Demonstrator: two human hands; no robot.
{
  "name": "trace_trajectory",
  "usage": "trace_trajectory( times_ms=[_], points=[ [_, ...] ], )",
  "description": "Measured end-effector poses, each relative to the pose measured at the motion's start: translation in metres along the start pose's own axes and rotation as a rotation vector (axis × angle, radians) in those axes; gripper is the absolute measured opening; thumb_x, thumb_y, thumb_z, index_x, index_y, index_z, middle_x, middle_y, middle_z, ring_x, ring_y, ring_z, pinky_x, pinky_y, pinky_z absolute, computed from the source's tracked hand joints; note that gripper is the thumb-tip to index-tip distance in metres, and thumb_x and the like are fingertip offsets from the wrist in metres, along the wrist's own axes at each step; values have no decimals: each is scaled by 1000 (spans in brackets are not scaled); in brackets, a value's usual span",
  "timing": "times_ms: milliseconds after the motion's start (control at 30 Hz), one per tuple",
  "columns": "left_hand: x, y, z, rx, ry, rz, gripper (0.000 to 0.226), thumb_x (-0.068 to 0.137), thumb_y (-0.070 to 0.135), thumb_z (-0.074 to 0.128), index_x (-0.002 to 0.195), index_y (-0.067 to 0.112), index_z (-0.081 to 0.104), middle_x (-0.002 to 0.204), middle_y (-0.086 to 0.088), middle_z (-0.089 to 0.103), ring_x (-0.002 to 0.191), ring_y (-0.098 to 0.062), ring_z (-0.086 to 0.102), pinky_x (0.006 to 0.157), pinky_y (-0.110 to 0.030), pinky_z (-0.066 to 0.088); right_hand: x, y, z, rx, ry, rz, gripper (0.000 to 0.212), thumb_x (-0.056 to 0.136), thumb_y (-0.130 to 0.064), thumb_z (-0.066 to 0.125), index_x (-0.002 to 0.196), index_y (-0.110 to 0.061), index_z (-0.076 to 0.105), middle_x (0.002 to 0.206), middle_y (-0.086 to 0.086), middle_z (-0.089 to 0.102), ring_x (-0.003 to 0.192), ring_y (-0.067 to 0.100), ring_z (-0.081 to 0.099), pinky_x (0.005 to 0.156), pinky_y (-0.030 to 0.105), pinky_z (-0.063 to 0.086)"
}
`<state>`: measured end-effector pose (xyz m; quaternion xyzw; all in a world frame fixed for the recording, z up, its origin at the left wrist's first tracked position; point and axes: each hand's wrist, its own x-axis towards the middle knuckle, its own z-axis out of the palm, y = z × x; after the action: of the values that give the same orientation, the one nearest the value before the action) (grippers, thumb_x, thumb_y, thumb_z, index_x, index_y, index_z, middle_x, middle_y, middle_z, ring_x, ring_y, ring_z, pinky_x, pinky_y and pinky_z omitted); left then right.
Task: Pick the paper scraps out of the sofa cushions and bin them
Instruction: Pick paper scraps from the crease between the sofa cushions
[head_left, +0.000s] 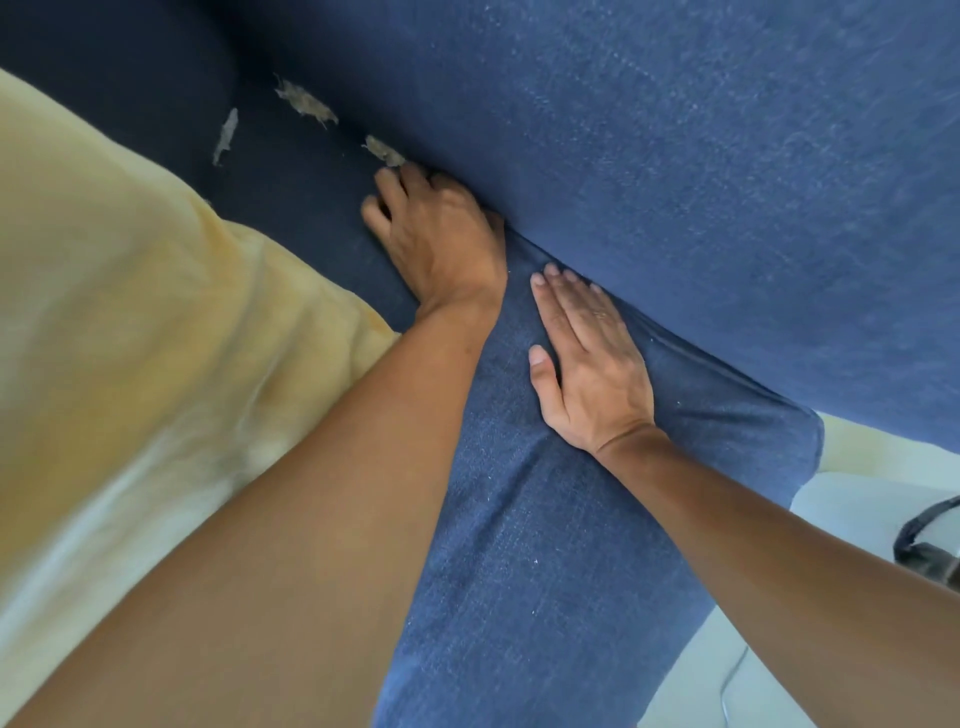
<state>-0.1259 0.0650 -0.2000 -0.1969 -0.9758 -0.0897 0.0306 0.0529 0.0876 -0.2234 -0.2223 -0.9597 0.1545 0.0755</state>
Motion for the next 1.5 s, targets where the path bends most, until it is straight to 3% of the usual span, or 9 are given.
trace_trajectory(
  times_ms=[133,433,633,800,933,1033,1100,1367,1500],
  points=[
    [2,-6,-2,7,-86,60,30,89,36,55,106,14,68,114,-4,68,120,-24,49,105,-39,28,0,-1,-2,-4,11,2,55,103,-32,32,150,-4,38,157,11,37,147,22,33,121,43,27],
    [5,-9,-21,-249,-118,17,19,82,23,68,100,19,63,103,2,69,110,-21,56,101,-35,34,3,-9,-16,-30,28,30,49,105,-26,31,148,-5,42,152,11,45,140,24,43,119,40,32],
    [18,-45,-54,-357,46,15,22,81,11,68,103,15,69,109,-9,59,104,-30,55,92,-39,47,16,-25,-31,156,211,150,31,95,8,53,124,0,63,121,11,63,107,28,61,101,38,49],
    [35,-69,-37,-375,118,45,15,87,14,63,97,13,74,104,-10,60,99,-27,57,88,-40,50,53,-50,-25,209,238,15,31,98,1,50,127,3,61,131,15,61,115,28,60,106,38,47],
    [32,-67,-11,-292,-27,102,51,94,29,54,138,4,53,144,-14,51,141,-32,38,120,-44,26,55,-47,3,107,156,-41,39,103,-13,41,137,1,55,144,15,53,135,26,49,115,41,38],
    [29,-62,-2,-103,-115,107,84,93,54,43,153,0,22,161,-17,24,152,-29,15,125,-40,7,53,-42,14,41,128,-60,42,104,-13,38,141,0,51,147,15,50,138,25,46,117,40,35],
    [28,-60,2,-31,-125,109,92,89,59,40,154,-2,17,162,-20,16,152,-29,11,125,-41,5,55,-41,18,30,130,-55,42,103,-14,38,141,0,50,147,15,50,138,26,46,117,40,36],
    [38,-50,19,-15,-8,17,69,88,43,47,142,0,47,154,-21,38,148,-31,27,124,-42,11,56,-39,27,64,132,-47,43,102,-12,38,140,0,52,146,16,50,138,27,46,116,43,37],
    [38,-48,24,-48,82,-29,47,85,33,53,120,5,65,144,-19,52,142,-30,40,122,-42,22,55,-37,30,81,145,-47,42,102,-12,39,140,0,52,146,15,50,138,27,46,115,43,38]
  ],
)
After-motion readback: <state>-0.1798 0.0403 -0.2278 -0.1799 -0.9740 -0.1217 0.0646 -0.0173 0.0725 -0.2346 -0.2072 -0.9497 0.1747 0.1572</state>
